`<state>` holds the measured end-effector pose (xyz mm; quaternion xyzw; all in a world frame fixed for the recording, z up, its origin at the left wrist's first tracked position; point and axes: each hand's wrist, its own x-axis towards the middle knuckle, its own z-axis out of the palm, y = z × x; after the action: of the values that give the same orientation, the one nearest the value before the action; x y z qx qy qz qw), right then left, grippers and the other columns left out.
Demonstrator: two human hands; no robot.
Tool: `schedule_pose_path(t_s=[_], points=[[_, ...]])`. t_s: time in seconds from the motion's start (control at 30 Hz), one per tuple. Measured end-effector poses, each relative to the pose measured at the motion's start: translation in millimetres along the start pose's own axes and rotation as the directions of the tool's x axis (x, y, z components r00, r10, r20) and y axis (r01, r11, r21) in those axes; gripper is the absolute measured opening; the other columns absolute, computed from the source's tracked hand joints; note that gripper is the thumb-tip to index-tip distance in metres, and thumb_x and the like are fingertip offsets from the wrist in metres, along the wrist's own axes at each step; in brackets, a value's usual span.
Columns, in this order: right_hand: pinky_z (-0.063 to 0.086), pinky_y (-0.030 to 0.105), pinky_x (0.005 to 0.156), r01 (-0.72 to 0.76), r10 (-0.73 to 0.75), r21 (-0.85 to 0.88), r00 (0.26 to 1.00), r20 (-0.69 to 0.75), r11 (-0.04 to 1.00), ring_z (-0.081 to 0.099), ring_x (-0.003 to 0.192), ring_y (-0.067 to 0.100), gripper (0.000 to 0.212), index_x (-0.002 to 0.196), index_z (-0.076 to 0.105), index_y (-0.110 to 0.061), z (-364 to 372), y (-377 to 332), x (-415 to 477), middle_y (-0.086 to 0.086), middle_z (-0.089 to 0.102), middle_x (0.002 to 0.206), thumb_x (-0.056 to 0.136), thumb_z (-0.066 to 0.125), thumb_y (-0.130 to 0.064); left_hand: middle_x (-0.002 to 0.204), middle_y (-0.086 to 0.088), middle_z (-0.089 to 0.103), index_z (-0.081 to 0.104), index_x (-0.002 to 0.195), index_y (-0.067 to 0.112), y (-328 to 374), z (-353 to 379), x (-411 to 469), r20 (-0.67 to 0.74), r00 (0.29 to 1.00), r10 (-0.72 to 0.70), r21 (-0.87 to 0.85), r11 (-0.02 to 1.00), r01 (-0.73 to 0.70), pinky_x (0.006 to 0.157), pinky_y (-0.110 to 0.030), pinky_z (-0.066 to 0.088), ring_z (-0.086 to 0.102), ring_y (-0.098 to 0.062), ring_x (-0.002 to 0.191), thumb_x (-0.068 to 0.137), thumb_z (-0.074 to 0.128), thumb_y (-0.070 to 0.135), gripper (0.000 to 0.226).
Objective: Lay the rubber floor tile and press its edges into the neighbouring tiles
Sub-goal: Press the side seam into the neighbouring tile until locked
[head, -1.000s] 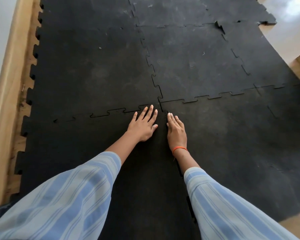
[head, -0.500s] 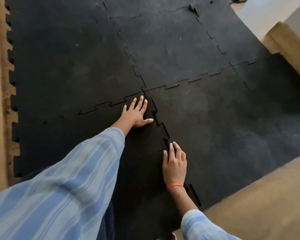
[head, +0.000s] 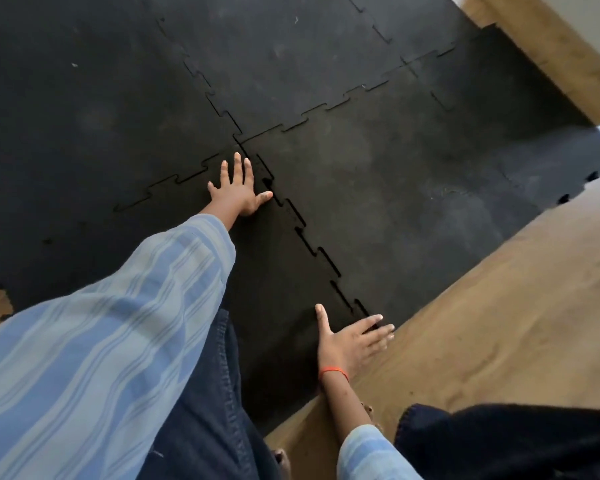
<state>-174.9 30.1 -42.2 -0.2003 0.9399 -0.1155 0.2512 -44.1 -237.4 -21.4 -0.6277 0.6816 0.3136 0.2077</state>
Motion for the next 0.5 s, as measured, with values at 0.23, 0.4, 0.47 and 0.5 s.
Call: schedule_pose_path(t_s=[0.23,0.4,0.47,0.5], points=[[0.008,0.039,0.117,-0.359,0.353,0.331,0.932,0.08,0.873,0.014,0.142,0.037,0.117,0.15,0.005,0.001,1,1,-16,0.024,0.016,0.154,0.073,0.074,-0.053,0.153,0.001,-0.037,-0.023,0.15,0.019,0,1,-1,0.002,1.0,0.012,0.004,1.0,-0.012,0.116,-0.059,0.003,-0.024,-0.027,0.145,0.094,0.029,0.063,0.087],[0.028,0.045,0.108,-0.563,0.55,0.438,0.818,0.172,0.701,0.028,0.13,0.039,0.116,0.146,0.02,-0.003,-7,-10,5,0.021,0.027,0.145,0.062,0.082,-0.052,0.154,0.0,-0.036,-0.022,0.15,0.019,-1,3,-1,0.005,1.0,0.029,-0.012,1.0,-0.029,0.116,-0.058,0.001,-0.024,-0.027,0.144,0.094,0.03,0.063,0.088],[0.032,0.047,0.105,-0.614,0.588,0.448,0.78,0.215,0.65,0.033,0.127,0.038,0.11,0.141,0.028,-0.003,-13,-13,12,0.021,0.03,0.141,0.06,0.083,-0.054,0.154,0.0,-0.036,-0.022,0.15,0.019,-2,3,0,0.004,0.999,0.041,-0.019,0.999,-0.041,0.117,-0.056,0.0,-0.025,-0.027,0.144,0.094,0.031,0.062,0.088],[0.033,0.048,0.104,-0.621,0.596,0.459,0.773,0.219,0.636,0.034,0.127,0.038,0.105,0.137,0.032,-0.004,-15,-15,15,0.02,0.031,0.14,0.06,0.083,-0.053,0.154,0.0,-0.036,-0.021,0.15,0.019,-2,2,2,0.002,0.999,0.044,-0.02,0.999,-0.044,0.117,-0.055,-0.001,-0.025,-0.027,0.144,0.094,0.031,0.062,0.088]])
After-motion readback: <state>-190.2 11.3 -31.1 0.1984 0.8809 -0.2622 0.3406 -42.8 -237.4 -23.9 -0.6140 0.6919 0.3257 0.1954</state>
